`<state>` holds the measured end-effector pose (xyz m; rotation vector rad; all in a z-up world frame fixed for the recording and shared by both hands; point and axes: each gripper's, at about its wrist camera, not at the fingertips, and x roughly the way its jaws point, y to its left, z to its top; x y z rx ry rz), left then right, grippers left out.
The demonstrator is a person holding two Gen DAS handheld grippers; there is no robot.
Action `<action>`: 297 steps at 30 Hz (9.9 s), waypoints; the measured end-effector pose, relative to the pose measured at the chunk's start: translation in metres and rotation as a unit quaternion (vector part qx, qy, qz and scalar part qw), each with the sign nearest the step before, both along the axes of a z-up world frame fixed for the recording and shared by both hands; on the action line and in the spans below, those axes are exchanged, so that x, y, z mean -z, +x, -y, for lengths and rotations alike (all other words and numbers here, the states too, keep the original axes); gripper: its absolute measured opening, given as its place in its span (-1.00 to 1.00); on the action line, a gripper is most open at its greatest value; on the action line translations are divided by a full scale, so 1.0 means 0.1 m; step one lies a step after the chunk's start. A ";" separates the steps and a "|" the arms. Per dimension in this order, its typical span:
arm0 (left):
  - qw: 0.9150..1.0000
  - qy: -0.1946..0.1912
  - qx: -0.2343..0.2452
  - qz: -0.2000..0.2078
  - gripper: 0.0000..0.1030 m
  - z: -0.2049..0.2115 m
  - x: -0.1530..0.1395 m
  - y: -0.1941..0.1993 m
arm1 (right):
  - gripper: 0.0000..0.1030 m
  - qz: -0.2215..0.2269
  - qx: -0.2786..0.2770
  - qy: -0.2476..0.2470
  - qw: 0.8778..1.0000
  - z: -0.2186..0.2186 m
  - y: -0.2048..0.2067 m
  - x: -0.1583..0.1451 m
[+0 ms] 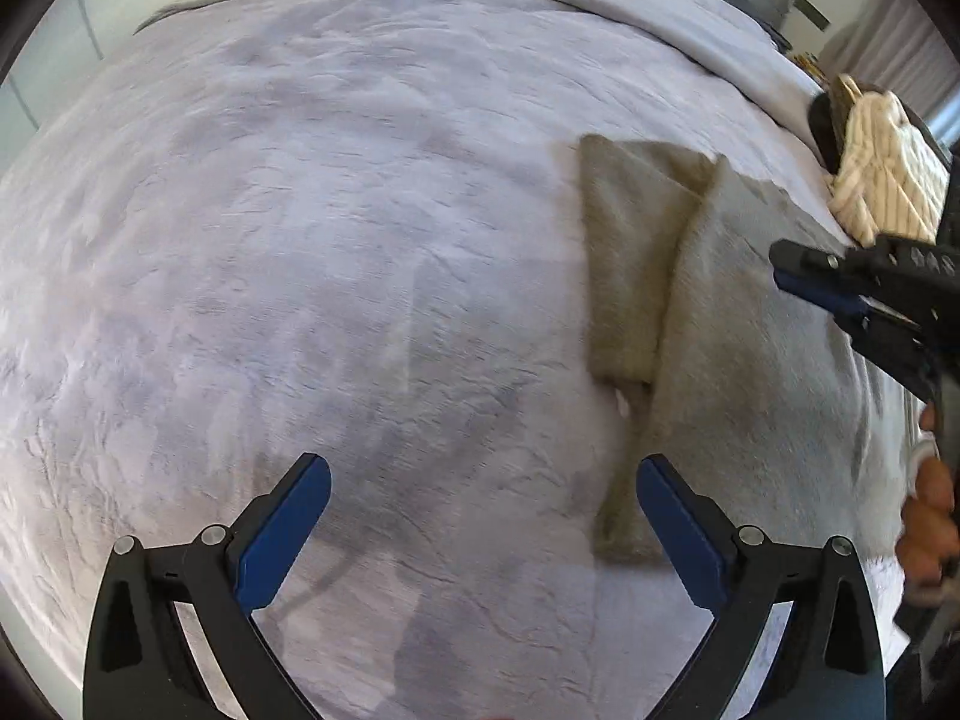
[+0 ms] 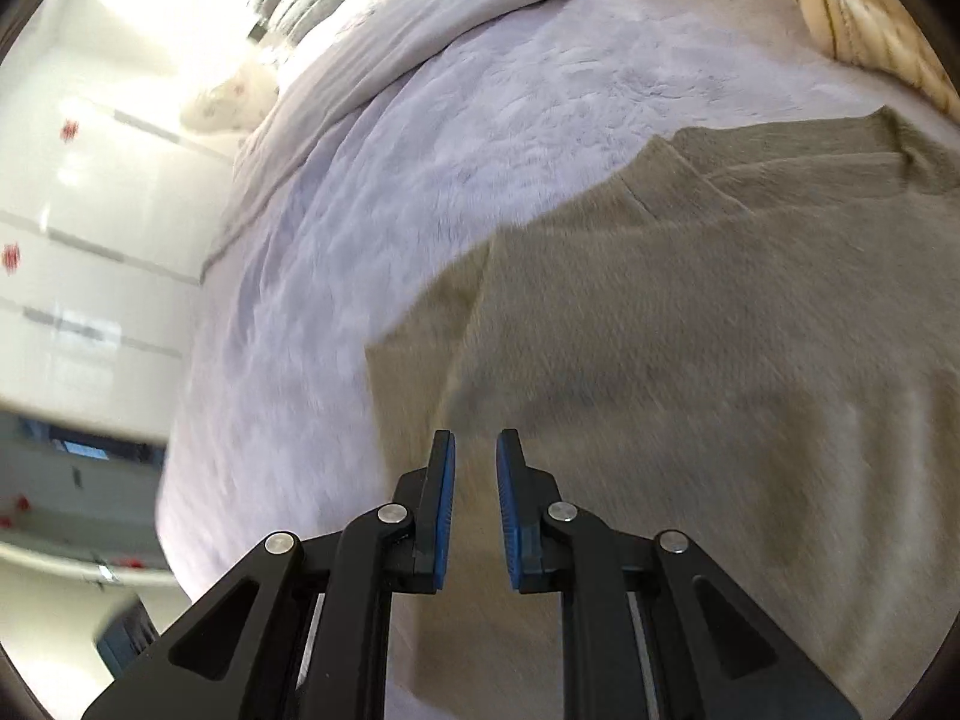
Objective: Fold small clothes
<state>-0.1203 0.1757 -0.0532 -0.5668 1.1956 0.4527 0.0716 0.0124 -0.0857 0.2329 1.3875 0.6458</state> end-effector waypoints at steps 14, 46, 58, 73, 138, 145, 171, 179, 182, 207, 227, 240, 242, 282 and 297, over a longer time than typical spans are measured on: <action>0.998 -0.038 -0.049 -0.018 0.97 -0.48 0.22 -0.20 | -0.73 -0.032 -0.094 -0.033 0.995 -0.64 -0.12 0.33; 0.998 -0.032 0.019 -0.047 0.97 0.21 0.30 0.46 | 0.31 -0.131 0.049 0.019 0.990 1.38 -1.17 0.10; 0.994 -0.044 0.079 -0.064 0.97 0.59 0.44 0.92 | 0.31 -0.147 0.093 0.055 0.983 1.60 -1.16 0.16; 0.990 -0.134 0.043 0.010 0.97 0.46 0.42 1.00 | 0.44 -0.171 0.199 0.148 0.953 1.57 -1.08 0.41; 0.961 -0.184 0.164 0.126 -0.45 1.28 -0.37 2.32 | -0.80 -0.023 0.048 -0.030 0.998 2.17 -0.16 0.10; 0.924 -0.216 0.273 0.156 -0.45 2.33 -0.77 2.77 | -0.74 -0.027 0.130 0.070 0.989 2.85 -0.10 -0.14; 0.918 -0.098 0.358 0.138 0.57 3.36 -0.72 2.79 | 0.12 -0.101 0.333 0.287 0.892 4.58 -0.14 0.13; 0.966 -0.083 0.241 0.041 0.57 2.50 -0.10 2.53 | 0.15 -0.123 0.279 0.264 0.915 4.41 0.19 0.08; 0.965 -0.121 0.231 0.023 0.57 2.45 0.08 2.44 | -0.46 -0.110 0.252 0.206 0.939 4.24 0.26 -0.01; 0.961 -0.078 0.264 0.013 0.84 2.54 0.06 2.39 | 0.55 -0.020 0.211 0.085 0.974 3.84 -0.76 -0.82; 0.955 -0.136 0.262 -0.008 0.84 2.43 0.24 2.15 | -0.11 -0.148 0.382 0.178 0.895 4.20 -1.24 -0.03; 0.952 -0.057 0.299 0.004 0.84 2.62 -0.02 1.98 | 0.09 -0.059 0.163 0.122 0.977 3.22 -0.87 -0.54; 0.949 -0.039 0.311 -0.015 0.84 2.70 0.07 1.95 | 0.09 -0.029 0.166 0.068 0.983 3.30 -0.77 -0.61; 0.964 -0.041 0.261 -0.026 0.84 2.22 -0.05 1.46 | -0.28 -0.030 0.193 0.005 0.981 3.86 -0.80 -0.63; 0.979 0.000 0.203 -0.002 1.00 1.94 -0.19 1.61 | 0.31 0.007 0.177 -0.010 0.984 3.93 -0.59 -0.84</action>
